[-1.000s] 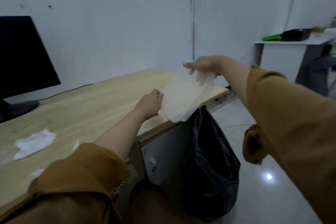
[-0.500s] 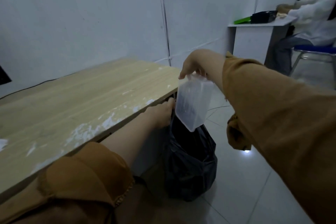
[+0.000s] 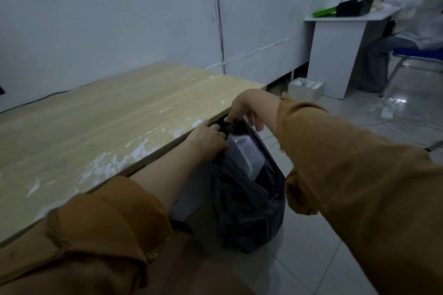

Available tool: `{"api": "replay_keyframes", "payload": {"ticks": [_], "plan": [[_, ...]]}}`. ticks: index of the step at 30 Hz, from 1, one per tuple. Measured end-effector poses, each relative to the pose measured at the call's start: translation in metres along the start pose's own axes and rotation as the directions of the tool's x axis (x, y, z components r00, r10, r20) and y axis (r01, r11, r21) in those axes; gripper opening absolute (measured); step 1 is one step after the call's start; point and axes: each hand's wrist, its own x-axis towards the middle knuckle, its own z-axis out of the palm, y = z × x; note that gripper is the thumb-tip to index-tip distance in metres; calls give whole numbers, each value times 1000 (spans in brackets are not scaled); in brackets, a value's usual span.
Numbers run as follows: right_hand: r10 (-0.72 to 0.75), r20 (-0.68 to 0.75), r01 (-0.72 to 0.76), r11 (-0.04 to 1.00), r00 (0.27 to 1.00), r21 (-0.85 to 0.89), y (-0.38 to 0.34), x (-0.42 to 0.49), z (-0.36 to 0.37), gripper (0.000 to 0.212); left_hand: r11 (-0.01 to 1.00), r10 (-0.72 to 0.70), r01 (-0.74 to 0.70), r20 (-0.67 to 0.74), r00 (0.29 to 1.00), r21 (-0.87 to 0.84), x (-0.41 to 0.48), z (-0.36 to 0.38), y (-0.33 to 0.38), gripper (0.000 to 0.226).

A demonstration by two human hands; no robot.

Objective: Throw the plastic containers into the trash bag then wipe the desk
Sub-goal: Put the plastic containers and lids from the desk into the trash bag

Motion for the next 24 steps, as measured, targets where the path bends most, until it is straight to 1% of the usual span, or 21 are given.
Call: {"api": "replay_keyframes", "payload": {"ticks": [3, 5, 7, 9, 11, 13, 17, 20, 24], "plan": [[-44, -48, 42, 997, 998, -60, -7, 0, -2, 52, 999, -43, 42, -125, 991, -16, -3, -4, -14, 31], [-57, -97, 48, 994, 994, -96, -11, -1, -5, 44, 994, -95, 83, -212, 973, -66, -6, -5, -21, 31], [-69, -142, 52, 991, 987, -120, -15, -3, -9, 43, 980, -176, 141, -296, 939, -137, -11, -5, -29, 34], [-85, -181, 65, 991, 980, -116, -21, -6, -15, 43, 953, -267, 195, -337, 903, -233, -17, -5, -39, 36], [-93, -222, 68, 991, 971, -118, -30, -10, -20, 44, 918, -348, 256, -304, 887, -302, -26, -3, -49, 40], [-107, -270, 71, 988, 957, -139, -40, -13, -23, 47, 885, -416, 334, -230, 880, -325, -35, -1, -60, 50], [-220, -399, 155, 970, 890, -190, -65, -17, -21, 61, 800, -535, 475, -77, 841, -366, -62, 3, -81, 66], [-303, -444, 233, 950, 843, -206, -91, -24, -18, 66, 736, -602, 557, 4, 798, -385, -87, 7, -98, 69], [-416, -486, 340, 909, 769, -241, -132, -39, -11, 67, 646, -677, 640, 74, 732, -416, -126, 17, -117, 70]]}}
